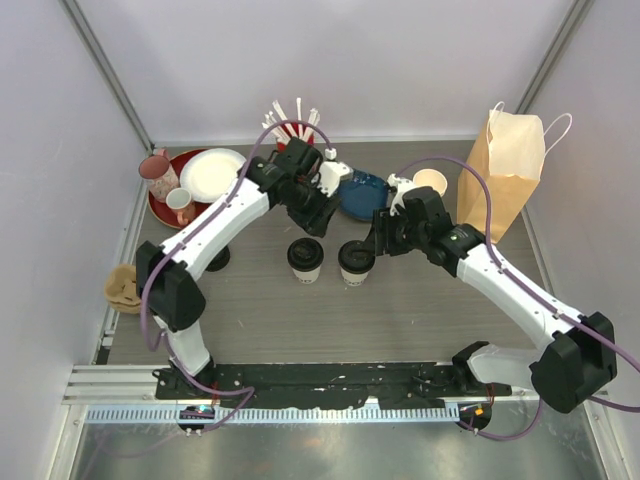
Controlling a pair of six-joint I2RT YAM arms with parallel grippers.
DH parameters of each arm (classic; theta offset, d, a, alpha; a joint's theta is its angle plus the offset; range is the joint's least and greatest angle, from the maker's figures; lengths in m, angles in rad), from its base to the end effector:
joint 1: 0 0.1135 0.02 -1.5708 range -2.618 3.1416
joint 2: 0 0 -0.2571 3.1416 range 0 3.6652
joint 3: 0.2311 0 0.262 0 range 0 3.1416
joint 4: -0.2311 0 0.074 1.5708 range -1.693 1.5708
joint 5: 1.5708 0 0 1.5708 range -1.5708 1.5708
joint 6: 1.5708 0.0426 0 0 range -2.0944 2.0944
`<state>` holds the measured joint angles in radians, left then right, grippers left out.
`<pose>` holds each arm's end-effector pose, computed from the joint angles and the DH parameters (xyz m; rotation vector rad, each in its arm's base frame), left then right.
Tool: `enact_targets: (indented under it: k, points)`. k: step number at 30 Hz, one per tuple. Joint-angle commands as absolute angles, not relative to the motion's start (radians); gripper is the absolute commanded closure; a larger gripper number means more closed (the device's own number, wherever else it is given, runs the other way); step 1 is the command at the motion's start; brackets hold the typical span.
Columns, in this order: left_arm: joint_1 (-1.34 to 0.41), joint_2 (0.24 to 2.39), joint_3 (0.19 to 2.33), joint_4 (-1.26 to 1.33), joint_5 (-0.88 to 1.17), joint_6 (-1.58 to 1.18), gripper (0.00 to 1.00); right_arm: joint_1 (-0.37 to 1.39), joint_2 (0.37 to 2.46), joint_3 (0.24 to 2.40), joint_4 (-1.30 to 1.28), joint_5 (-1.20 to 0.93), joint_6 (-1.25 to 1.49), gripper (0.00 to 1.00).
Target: Pack the takeout coffee
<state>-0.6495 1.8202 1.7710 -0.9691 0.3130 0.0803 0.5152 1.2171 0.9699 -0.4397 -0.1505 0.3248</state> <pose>0.3116 -0.2531 0.3126 1.0497 2.4178 -0.6084 0.2429 0.1448 0.2768 -0.3031 2.3033 0.6078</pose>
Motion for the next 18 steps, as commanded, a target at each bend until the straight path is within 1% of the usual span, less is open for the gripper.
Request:
enact_targets:
  k: [1, 2, 3, 4, 5, 7, 8, 9, 12, 18]
  points:
    - [-0.649, 1.635, 1.744, -1.106, 0.161, 0.294, 0.56, 0.520, 1.178, 1.008, -0.469, -0.135, 0.275, 0.47]
    - [-0.656, 1.611, 1.738, -1.124, 0.213, 0.322, 0.61, 0.520, 1.180, 1.005, -0.465, -0.135, 0.276, 0.47]
    - [-0.667, 1.564, 1.712, -1.159, 0.248, 0.334, 0.70, 0.520, 1.181, 1.006, -0.463, -0.137, 0.276, 0.48]
    - [-0.711, 1.545, 1.685, -1.169, 0.282, 0.342, 0.73, 0.522, 1.186, 1.005, -0.457, -0.137, 0.273, 0.48]
    - [-0.745, 1.528, 1.649, -1.172, 0.288, 0.366, 0.79, 0.520, 1.186, 1.002, -0.456, -0.135, 0.272, 0.48]
    - [-0.837, 1.510, 1.524, -1.169, 0.250, 0.403, 0.85, 0.519, 1.183, 1.002, -0.451, -0.132, 0.268, 0.49]
    - [-0.851, 1.508, 1.479, -1.151, 0.220, 0.411, 0.93, 0.520, 1.178, 1.000, -0.451, -0.129, 0.265, 0.49]
    - [-0.859, 1.508, 1.407, -1.108, 0.175, 0.413, 0.96, 0.519, 1.174, 0.999, -0.451, -0.129, 0.265, 0.49]
    - [-0.862, 1.526, 1.318, -1.013, 0.126, 0.413, 0.98, 0.520, 1.154, 0.991, -0.449, -0.120, 0.258, 0.49]
    - [-0.920, 1.631, 1.261, -0.882, 0.081, 0.396, 1.00, 0.520, 1.121, 0.966, -0.448, -0.104, 0.252, 0.50]
